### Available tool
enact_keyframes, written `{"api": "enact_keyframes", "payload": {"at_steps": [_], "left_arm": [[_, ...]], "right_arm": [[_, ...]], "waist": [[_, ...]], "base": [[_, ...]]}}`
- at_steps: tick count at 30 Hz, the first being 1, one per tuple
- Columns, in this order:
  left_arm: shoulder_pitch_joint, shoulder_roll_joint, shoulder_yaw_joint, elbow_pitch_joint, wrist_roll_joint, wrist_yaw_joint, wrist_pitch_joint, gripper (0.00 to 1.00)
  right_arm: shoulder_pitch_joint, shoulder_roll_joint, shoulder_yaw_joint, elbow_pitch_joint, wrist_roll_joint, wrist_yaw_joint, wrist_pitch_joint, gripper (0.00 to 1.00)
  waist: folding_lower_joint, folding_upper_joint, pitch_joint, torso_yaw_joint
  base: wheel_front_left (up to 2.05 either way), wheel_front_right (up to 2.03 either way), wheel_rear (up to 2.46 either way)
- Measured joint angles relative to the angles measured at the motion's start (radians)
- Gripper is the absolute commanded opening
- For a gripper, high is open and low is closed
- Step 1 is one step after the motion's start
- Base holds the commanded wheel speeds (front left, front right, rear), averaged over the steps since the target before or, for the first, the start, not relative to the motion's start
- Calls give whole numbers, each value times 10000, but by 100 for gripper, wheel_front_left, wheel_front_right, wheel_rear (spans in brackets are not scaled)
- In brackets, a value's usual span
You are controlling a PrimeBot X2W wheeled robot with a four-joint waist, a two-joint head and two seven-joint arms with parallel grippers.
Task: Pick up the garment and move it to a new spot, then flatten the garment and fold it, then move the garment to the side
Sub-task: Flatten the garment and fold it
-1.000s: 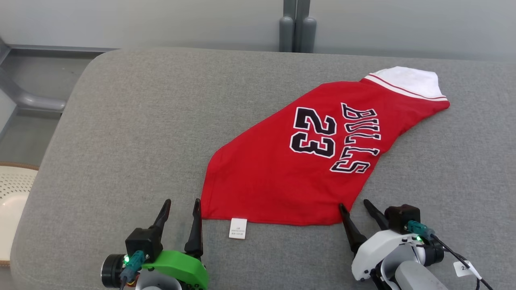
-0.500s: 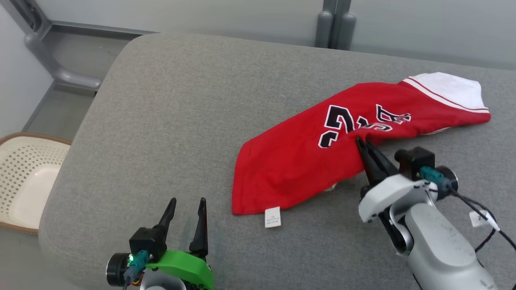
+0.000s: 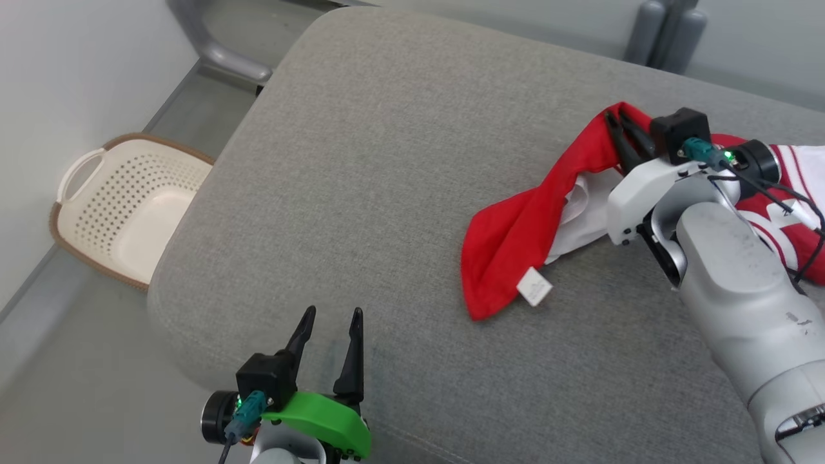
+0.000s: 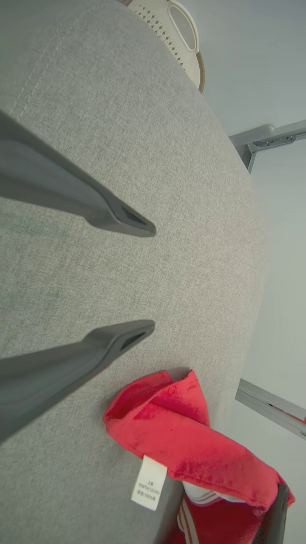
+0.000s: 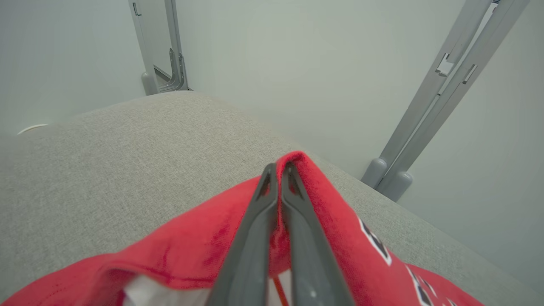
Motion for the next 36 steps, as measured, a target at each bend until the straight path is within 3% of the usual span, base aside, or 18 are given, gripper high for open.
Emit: {"api": "enact_keyframes", "payload": {"at_steps": [1,8,15,26,36], "left_arm": [[-32,0,-69,-31,-23,4,0,100],[-227,-4,-27,-155,-201,209,0,100],[-282,-8,230,-151,-23,203,0,100],[-277,-10,380,-79,190,77,0,100],[-213,-8,261,-63,105,44,0,100]], "right_arm": [[-203,-8,-77,240,-67,0,-6,100],[-1050,343,-577,639,-265,0,-79,100],[-433,570,-366,-336,15,0,-88,100],[2033,546,1350,-1026,1442,0,-88,100],[2156,527,2447,-700,1801,0,-88,100]], "waist": [[0,0,84,136],[0,0,726,517],[0,0,781,38],[0,0,235,-796],[0,0,355,-507]], "base": [[0,0,0],[0,0,0],[0,0,0],[0,0,0],[0,0,0]]}}
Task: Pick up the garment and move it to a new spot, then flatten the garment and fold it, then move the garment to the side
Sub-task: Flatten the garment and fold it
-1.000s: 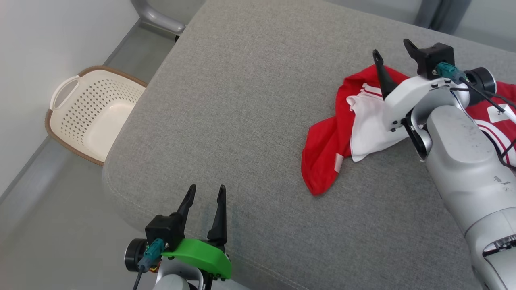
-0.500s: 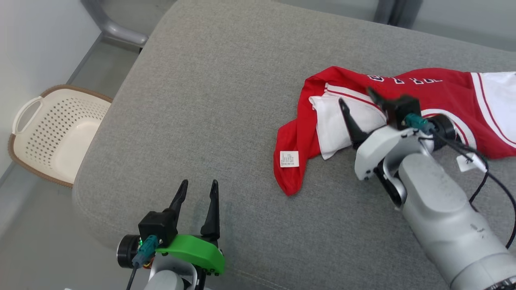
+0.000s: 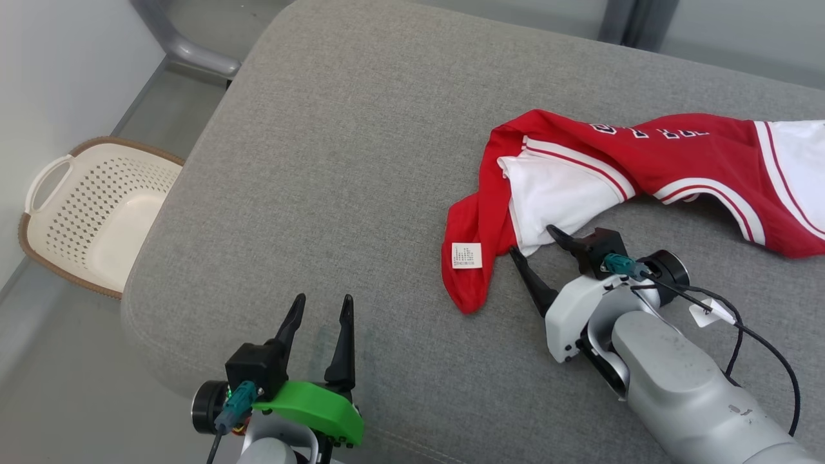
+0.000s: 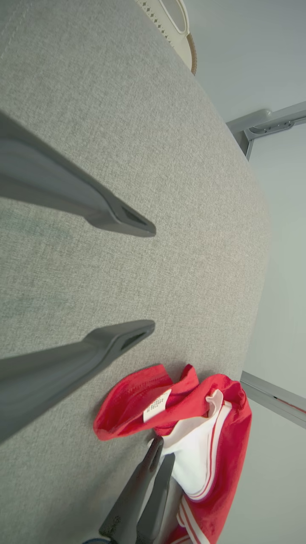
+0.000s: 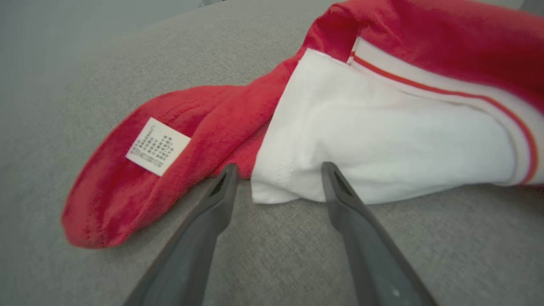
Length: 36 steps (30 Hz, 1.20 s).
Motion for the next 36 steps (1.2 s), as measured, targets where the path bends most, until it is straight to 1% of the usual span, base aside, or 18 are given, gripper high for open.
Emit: {"api": "enact_keyframes", "payload": {"at_steps": [4,5,6,7,8,9,15,20,21,22,24,25,26,27,28,29,31,36], "left_arm": [[-1,0,-19,-35,-75,17,0,100],[-1,0,-13,-52,-88,40,0,100],[-1,0,-15,-65,-90,44,0,100],[0,0,-15,-79,-94,50,0,100],[0,0,-8,-94,-100,56,0,100],[1,0,8,-117,-100,65,0,100],[55,-2,188,-113,-54,73,0,100],[83,-2,307,-19,134,-31,0,100],[83,-2,324,0,144,-52,0,100],[83,-2,326,2,182,-63,0,100],[83,-4,349,38,213,-94,0,100],[84,-4,366,79,236,-104,0,100],[84,-4,376,107,247,-113,0,100],[90,-4,399,132,272,-155,0,100],[98,-2,408,155,278,-178,0,100],[101,-4,410,174,288,-186,0,100],[105,-4,416,194,293,-219,0,100],[130,-4,474,215,318,-238,0,100]], "right_arm": [[-275,-6,-13,568,-326,0,-2,100],[-329,21,-61,685,-408,0,-2,96],[-354,48,-117,727,-456,0,-4,75],[-378,67,-167,742,-525,0,-4,46],[-393,81,-213,738,-571,-2,-4,24],[-404,81,-284,673,-614,-2,-4,0],[-253,25,-731,-12,-679,0,-2,0],[84,-79,-813,-516,-688,0,-2,0],[151,-71,-775,-562,-667,0,0,10],[213,-69,-748,-596,-623,0,0,30],[374,-67,-617,-583,-550,0,-2,45],[451,-73,-583,-545,-491,0,-2,46],[498,-92,-518,-499,-491,0,0,45],[550,-81,-479,-456,-456,0,0,29],[579,-69,-493,-454,-384,0,-2,23],[587,-69,-487,-456,-385,0,0,20],[610,-38,-533,-451,-366,0,0,0],[617,-102,-807,-441,-391,0,0,0]], "waist": [[0,0,99,184],[0,0,130,228],[0,0,161,264],[0,0,194,291],[0,0,221,304],[0,0,252,310],[0,0,232,74],[0,0,41,-386],[0,0,-8,-491],[0,0,-47,-572],[0,0,-148,-770],[0,0,-203,-859],[0,0,-249,-925],[0,0,-308,-1003],[0,0,-360,-1075],[0,0,-401,-1127],[0,0,-486,-1224],[0,0,-549,-1236]], "base": [[0,0,0],[0,0,0],[0,0,0],[0,0,0],[0,0,0],[0,0,0],[0,0,0],[0,0,0],[0,0,0],[0,0,0],[0,0,0],[0,0,0],[0,0,0],[0,0,0],[0,0,0],[0,0,0],[0,0,0],[0,0,0]]}}
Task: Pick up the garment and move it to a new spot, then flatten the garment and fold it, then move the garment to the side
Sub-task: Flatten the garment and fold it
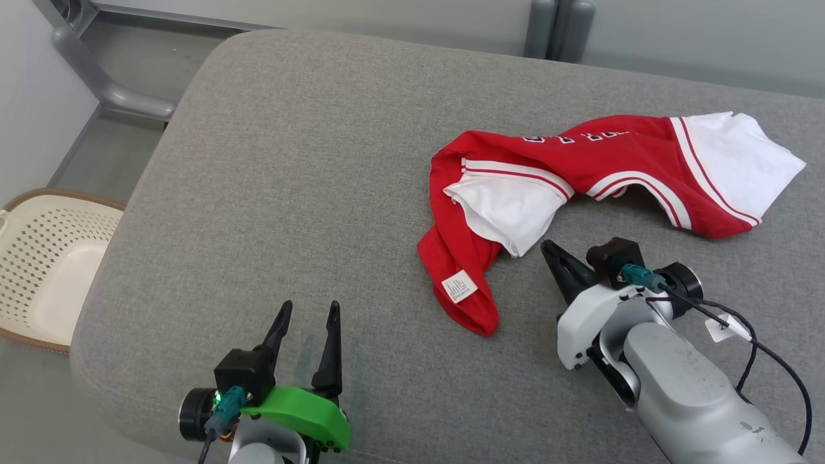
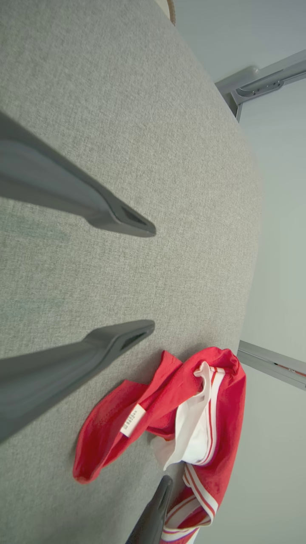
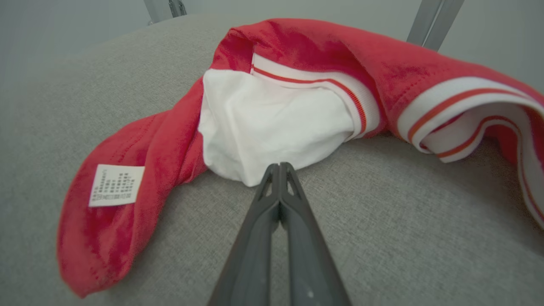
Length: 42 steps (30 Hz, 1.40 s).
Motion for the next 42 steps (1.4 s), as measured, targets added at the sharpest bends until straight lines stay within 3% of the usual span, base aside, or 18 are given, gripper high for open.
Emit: {"api": "enact_keyframes", "payload": {"at_steps": [2,3,4,5,15,19,24,28,35,42], "left_arm": [[32,2,38,-2,42,-23,0,100],[52,2,58,-4,50,-23,0,100],[97,0,96,-8,56,-23,0,100],[153,2,136,-10,67,-23,0,100],[502,2,876,-286,587,61,0,100],[540,2,1112,-395,656,61,0,100],[540,0,1168,-489,663,61,0,100],[480,-2,1037,-510,662,46,0,100],[362,0,748,-487,495,67,2,100],[321,2,539,-529,318,159,0,100]], "right_arm": [[-1,17,-226,-155,-15,0,0,0],[-1,23,-332,-219,-23,0,0,13],[6,17,-491,-322,-102,0,0,35],[34,31,-700,-466,-144,0,-2,100],[1635,642,-3359,-2660,-813,0,0,100],[2391,853,-3768,-3279,-915,-2,-2,100],[2792,1011,-3716,-3459,-1037,-2,-2,100],[2699,1072,-3014,-3423,-1051,-2,-2,100],[1592,1126,-1685,-2481,-1170,0,-2,100],[773,897,-1494,-1279,-1471,0,-2,100]], "waist": [[0,0,-7,26],[0,0,-20,28],[0,0,-43,23],[0,0,-76,10],[0,0,-462,-650],[0,0,-598,-1061],[0,0,-630,-1431],[0,0,-503,-1410],[0,0,-264,-822],[0,0,21,-62]], "base": [[0,0,0],[0,0,0],[0,0,0],[0,0,0],[0,0,0],[0,0,0],[0,0,0],[0,0,0],[0,0,0],[0,0,0]]}}
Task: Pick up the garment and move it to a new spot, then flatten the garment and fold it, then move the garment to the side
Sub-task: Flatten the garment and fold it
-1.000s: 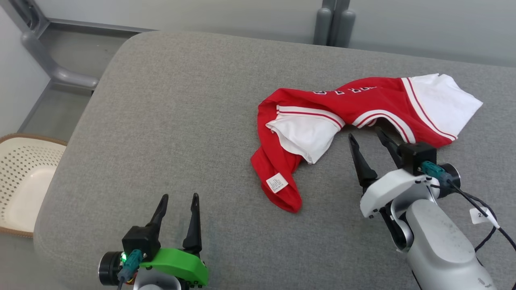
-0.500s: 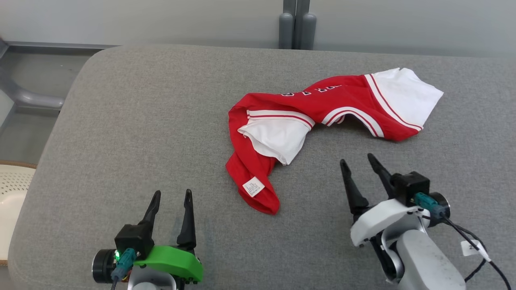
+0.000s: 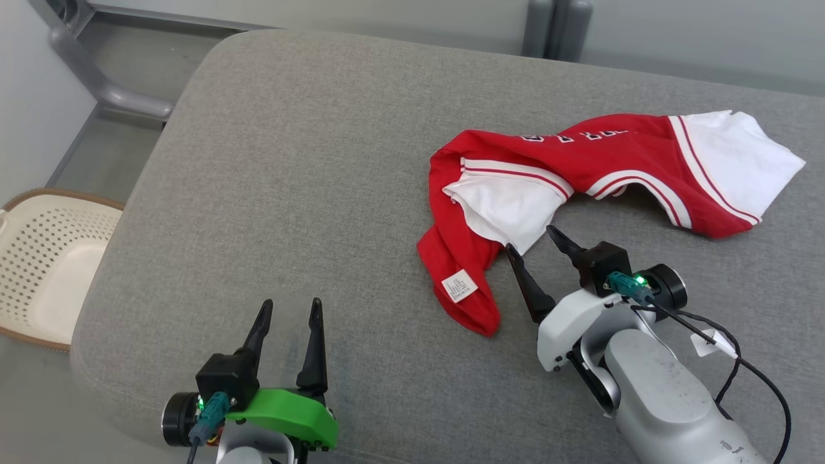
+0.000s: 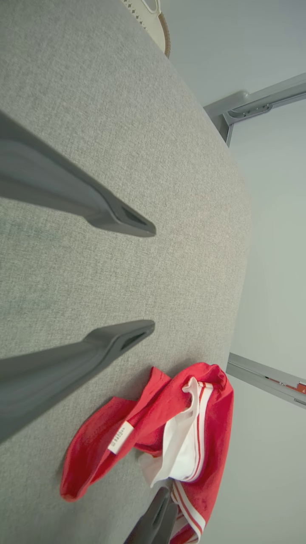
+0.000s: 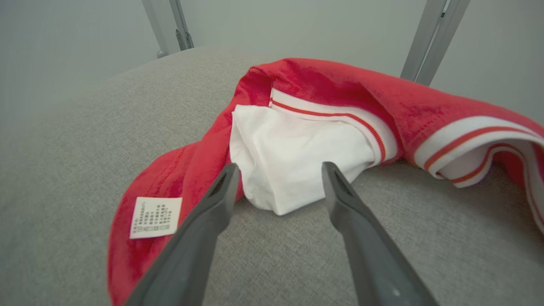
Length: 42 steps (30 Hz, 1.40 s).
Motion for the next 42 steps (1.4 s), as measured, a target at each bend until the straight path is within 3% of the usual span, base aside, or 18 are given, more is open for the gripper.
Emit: {"api": "enact_keyframes", "payload": {"at_steps": [3,6,7,8,9,10,20,32,41,42], "left_arm": [[-6,2,-50,-46,-69,35,0,100],[-78,2,-104,-98,-111,75,0,100],[-103,2,-119,-115,-128,79,0,100],[-114,2,-136,-132,-159,82,0,100],[-118,0,-148,-144,-194,86,0,100],[-128,0,-155,-157,-211,96,0,100],[-112,-2,15,-63,-46,61,0,100],[167,-4,600,228,355,-190,0,100],[224,-6,732,428,453,-278,0,100],[227,-4,727,451,454,-286,0,100]], "right_arm": [[-190,-52,119,393,-94,0,2,99],[-365,-92,219,640,-146,0,0,85],[-411,-115,222,692,-150,0,2,68],[-458,-134,230,717,-151,0,0,45],[-490,-151,222,725,-159,0,2,34],[-520,-174,182,683,-194,0,0,0],[-538,-579,-510,-529,-407,0,0,0],[476,-1889,-2746,-2907,-652,2,0,0],[2639,-1944,-4169,-2483,-748,2,2,0],[2839,-1812,-4335,-2297,-759,0,0,5]], "waist": [[0,0,153,261],[0,0,347,427],[0,0,412,471],[0,0,476,508],[0,0,521,532],[0,0,572,555],[0,0,508,152],[0,0,-226,-1602],[0,0,-632,-3096],[0,0,-663,-3245]], "base": [[0,0,0],[0,0,0],[0,0,0],[0,0,0],[0,0,0],[0,0,0],[0,0,0],[0,0,0],[0,0,0],[0,0,0]]}}
